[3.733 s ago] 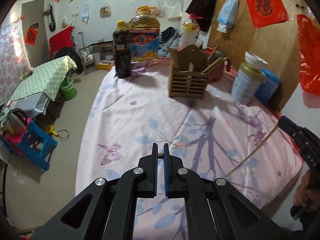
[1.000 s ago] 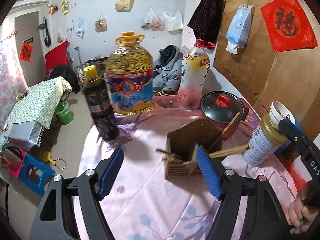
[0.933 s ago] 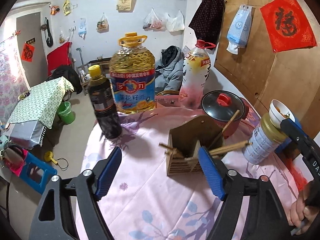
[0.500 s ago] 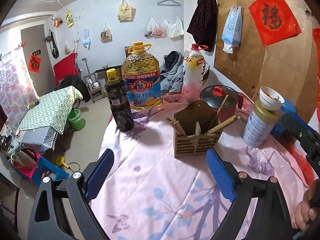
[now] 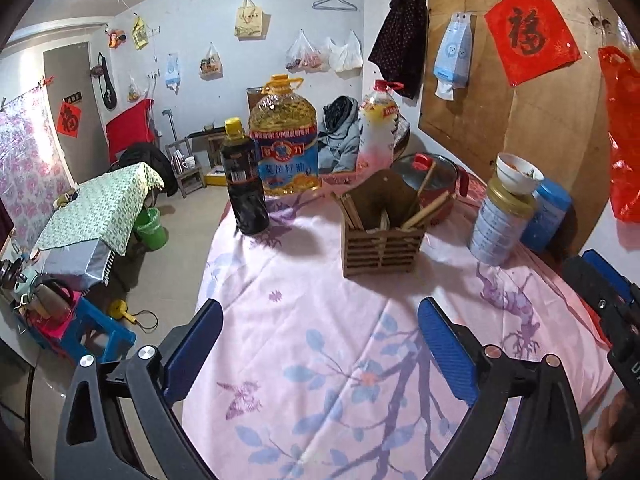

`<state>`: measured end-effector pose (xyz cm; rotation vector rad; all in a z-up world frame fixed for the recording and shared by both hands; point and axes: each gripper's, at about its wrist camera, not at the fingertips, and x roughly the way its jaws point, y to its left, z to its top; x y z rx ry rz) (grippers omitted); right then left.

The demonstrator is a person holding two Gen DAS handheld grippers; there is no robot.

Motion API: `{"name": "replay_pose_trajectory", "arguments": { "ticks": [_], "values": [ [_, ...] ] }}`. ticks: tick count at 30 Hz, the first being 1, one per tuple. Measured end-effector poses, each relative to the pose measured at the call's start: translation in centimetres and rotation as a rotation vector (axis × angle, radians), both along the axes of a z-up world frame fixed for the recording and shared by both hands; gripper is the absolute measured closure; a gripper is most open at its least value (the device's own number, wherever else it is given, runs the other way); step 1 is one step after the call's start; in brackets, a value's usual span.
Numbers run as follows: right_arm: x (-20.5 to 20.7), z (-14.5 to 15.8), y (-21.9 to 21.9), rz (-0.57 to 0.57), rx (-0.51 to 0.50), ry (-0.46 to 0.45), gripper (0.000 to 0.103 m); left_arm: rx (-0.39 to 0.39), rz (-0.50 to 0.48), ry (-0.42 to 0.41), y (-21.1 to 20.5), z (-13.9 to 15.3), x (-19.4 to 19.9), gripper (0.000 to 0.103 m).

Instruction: Organize utensils

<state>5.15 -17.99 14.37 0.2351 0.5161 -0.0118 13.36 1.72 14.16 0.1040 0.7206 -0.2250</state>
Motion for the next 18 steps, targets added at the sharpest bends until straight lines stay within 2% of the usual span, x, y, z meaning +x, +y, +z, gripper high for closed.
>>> {"name": "replay_pose_trajectory", "arguments": {
  "ticks": [7, 13, 18],
  "values": [
    [-0.2, -0.3, -0.8, 0.064, 0.006, 0.002, 0.053, 0.000, 0.043, 0.010, -0.9, -0.5, -2.0, 0.007],
    [0.1, -0.8, -3.9, 0.134, 0.008, 0.009, 0.053, -0.036, 0.131, 0.058, -3.3, -1.7, -2.2, 0.007],
    [1.2, -2.1, -7.3, 0.193, 0.025, 0.040, 0.051, -0.029, 0.205, 0.092, -6.4, -3.1, -2.9, 0.007]
  ]
}}
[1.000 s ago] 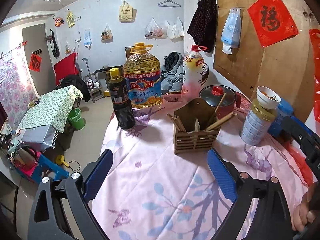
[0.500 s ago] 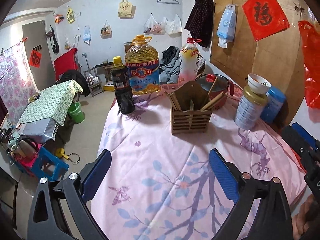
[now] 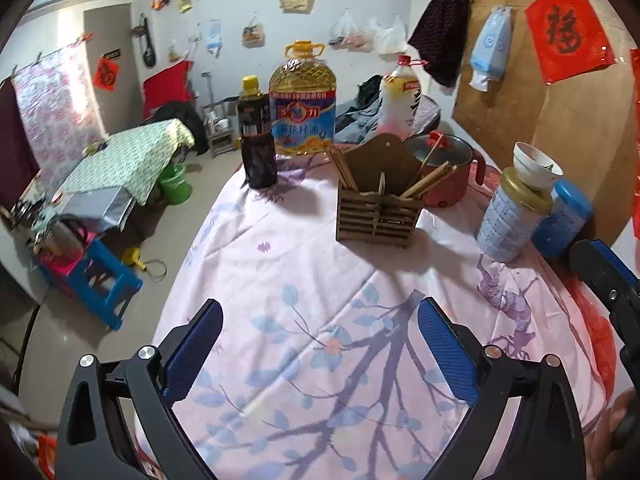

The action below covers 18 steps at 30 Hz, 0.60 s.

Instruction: Organize utensils

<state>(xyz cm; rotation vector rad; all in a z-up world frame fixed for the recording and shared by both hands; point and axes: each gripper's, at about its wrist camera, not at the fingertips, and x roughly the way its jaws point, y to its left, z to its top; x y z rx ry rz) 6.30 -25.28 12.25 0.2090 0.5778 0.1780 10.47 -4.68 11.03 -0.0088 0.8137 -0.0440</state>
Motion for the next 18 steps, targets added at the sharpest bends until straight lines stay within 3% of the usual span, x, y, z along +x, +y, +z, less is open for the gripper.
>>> {"name": "replay_pose_trajectory", "arguments": {
  "ticks": [5, 10, 14, 18],
  "values": [
    [0.5, -2.4, -2.0, 0.023, 0.017, 0.054, 0.046, -0.027, 0.082, 0.062, -1.8, -2.4, -1.0, 0.006],
    [0.6, -6.9, -2.5, 0.032, 0.020, 0.156, 0.046, 0.044, 0.136, 0.163, -2.7, -6.8, -1.9, 0.006],
    [-0.4, -9.8, -1.6, 0.030, 0.026, 0.245, 0.046, 0.064, 0.122, 0.229, -2.0, -9.7, -2.5, 0.006],
    [-0.8, -9.4, -0.6, -0.035, -0.007, 0.220, 0.046, 0.069, 0.067, 0.209, -0.7, -9.7, -1.3, 0.006]
  ]
}}
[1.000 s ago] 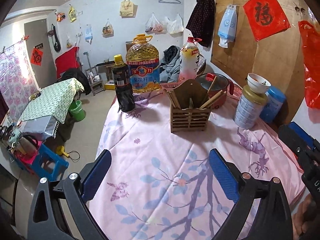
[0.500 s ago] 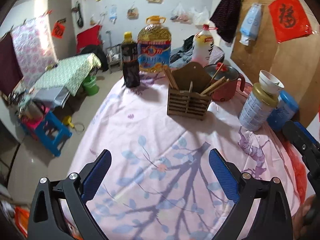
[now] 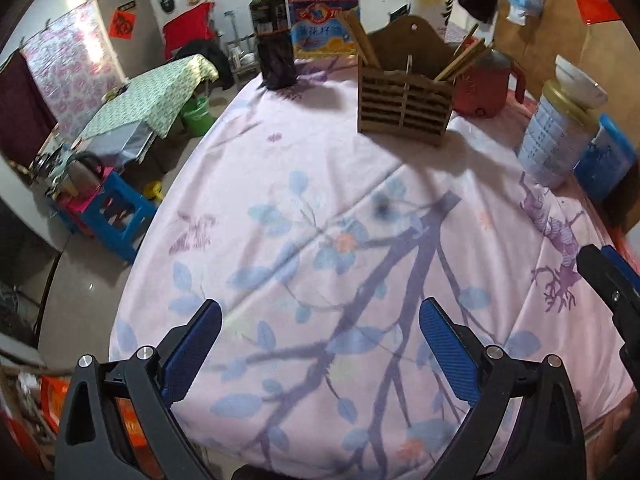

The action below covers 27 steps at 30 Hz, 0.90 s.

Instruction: Organize utensils

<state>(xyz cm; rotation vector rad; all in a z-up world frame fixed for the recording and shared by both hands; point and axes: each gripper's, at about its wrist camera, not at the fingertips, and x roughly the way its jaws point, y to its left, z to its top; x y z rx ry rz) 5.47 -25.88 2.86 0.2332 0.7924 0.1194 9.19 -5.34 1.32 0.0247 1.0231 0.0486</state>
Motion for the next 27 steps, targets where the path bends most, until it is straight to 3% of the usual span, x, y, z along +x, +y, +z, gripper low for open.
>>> {"name": "replay_pose_trajectory", "arguments": {
  "ticks": [5, 9, 12, 19, 27],
  "values": [
    [1.4, 3.8, 1.2, -0.135, 0.041, -0.085, 0.046, 0.006, -0.091, -0.104, 2.4, 4.0, 2.2, 0.006],
    [1.9, 7.3, 3.0, -0.204, 0.018, -0.164, 0.036, -0.001, -0.117, -0.195, 4.5, 8.4, 3.8, 0.006],
    [1.3, 8.0, 3.9, -0.219, 0.024, -0.187, 0.035, -0.004, -0.137, -0.248, 5.0, 10.2, 3.7, 0.006],
    [1.0, 8.2, 3.4, -0.158, -0.040, -0.180, 0.035, -0.070, -0.099, -0.266, 3.1, 10.4, 2.8, 0.006],
    [1.9, 9.3, 2.7, -0.112, -0.075, -0.205, 0.033, -0.075, -0.082, -0.268, 1.2, 10.3, 1.8, 0.006]
  ]
}}
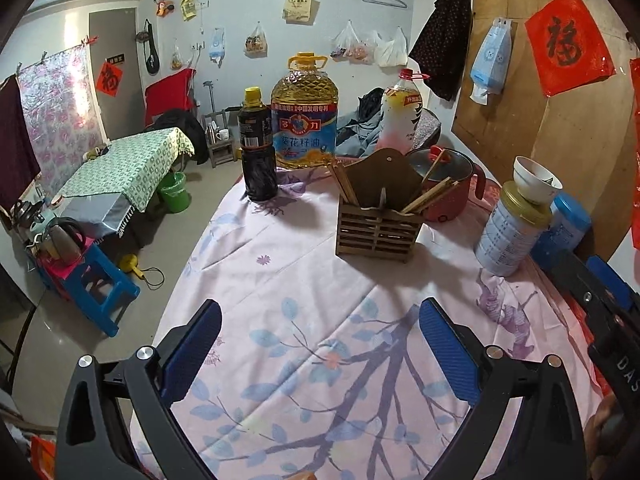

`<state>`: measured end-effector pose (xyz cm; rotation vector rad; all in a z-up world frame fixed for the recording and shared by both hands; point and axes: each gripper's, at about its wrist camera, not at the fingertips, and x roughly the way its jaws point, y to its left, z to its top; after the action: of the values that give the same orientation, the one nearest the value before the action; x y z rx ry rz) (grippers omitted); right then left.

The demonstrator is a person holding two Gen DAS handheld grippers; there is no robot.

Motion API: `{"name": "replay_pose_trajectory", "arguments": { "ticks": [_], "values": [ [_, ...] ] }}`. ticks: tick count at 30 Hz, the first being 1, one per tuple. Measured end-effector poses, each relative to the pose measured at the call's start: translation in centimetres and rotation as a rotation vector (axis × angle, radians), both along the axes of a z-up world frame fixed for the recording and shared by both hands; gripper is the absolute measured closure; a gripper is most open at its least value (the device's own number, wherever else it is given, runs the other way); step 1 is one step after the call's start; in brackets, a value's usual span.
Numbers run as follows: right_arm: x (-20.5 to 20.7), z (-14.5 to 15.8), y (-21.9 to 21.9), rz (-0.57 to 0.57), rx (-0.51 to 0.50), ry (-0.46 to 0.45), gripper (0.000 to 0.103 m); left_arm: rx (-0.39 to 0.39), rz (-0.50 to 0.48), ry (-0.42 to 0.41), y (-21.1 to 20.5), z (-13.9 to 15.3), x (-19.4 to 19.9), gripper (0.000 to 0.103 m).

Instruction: Organize utensils

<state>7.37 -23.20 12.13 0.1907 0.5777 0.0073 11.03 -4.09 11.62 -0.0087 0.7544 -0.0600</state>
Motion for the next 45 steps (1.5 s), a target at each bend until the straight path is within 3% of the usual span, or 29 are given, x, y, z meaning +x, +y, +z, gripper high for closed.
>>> {"name": "replay_pose_trajectory", "arguments": {
  "ticks": [10, 45],
  "values": [
    [0.5, -0.5, 1.1, 0.002, 0.011, -0.015, 0.029, 0.051, -0.007, -0.023, 0.1, 0.5, 0.6, 0.006],
    [2.6, -1.8, 1.8, -0.004, -0.004, 0.022, 0.029, 0.030, -0.019, 0.050, 0.2, -2.0, 4.1, 0.006]
  ]
}}
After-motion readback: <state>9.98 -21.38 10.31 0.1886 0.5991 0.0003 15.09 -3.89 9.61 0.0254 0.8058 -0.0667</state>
